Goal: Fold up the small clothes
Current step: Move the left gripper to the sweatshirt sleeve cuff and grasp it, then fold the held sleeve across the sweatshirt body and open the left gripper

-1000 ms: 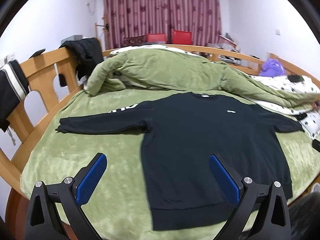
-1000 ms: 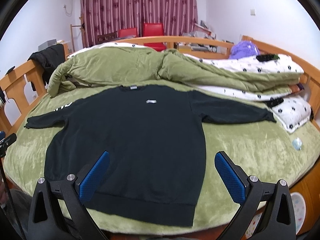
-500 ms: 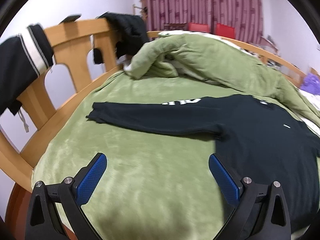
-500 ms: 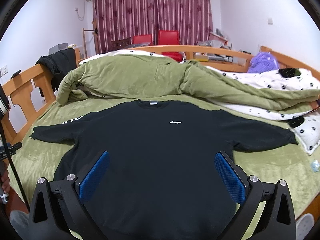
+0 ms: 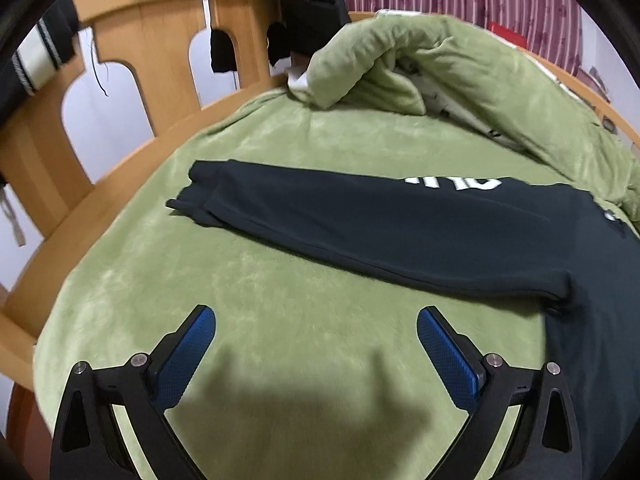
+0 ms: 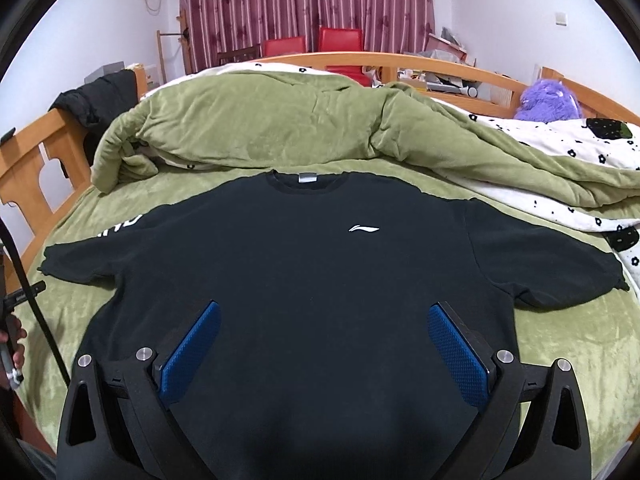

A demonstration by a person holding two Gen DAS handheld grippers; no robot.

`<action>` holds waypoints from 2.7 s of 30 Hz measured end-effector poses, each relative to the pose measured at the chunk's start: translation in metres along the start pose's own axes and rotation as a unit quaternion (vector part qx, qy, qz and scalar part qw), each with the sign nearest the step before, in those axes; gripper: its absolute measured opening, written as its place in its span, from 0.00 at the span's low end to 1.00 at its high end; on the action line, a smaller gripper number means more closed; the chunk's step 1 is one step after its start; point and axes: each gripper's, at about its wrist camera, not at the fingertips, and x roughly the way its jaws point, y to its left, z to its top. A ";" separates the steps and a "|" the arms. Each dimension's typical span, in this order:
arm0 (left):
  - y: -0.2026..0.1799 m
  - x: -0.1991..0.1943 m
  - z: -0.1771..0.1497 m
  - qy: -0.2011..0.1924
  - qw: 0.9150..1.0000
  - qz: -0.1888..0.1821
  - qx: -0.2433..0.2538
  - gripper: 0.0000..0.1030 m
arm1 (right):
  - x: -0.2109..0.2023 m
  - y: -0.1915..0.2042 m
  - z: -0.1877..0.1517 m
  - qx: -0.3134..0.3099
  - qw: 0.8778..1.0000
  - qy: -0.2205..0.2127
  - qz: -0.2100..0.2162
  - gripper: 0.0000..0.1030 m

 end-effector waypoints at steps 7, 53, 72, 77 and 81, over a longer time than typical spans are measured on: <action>0.007 0.065 0.024 0.009 1.000 0.008 -0.018 0.93 | 0.034 -0.002 -0.017 -0.009 0.999 0.020 -0.026 0.95; -0.430 -0.130 0.063 -0.092 0.973 -0.129 0.166 0.06 | -0.024 -0.133 -0.023 0.113 0.993 -0.012 -0.016 0.94; -0.422 -0.131 -0.012 -0.034 0.966 -0.178 0.183 0.64 | -0.021 -0.115 -0.020 0.089 0.996 -0.010 -0.005 0.94; -0.350 -0.137 -0.009 -0.052 0.977 -0.145 0.150 0.69 | -0.014 -0.084 -0.015 0.068 0.997 -0.007 0.025 0.81; -0.299 -0.130 -0.010 -0.050 0.983 -0.124 0.124 0.69 | -0.004 -0.052 -0.017 0.026 0.999 -0.005 0.030 0.56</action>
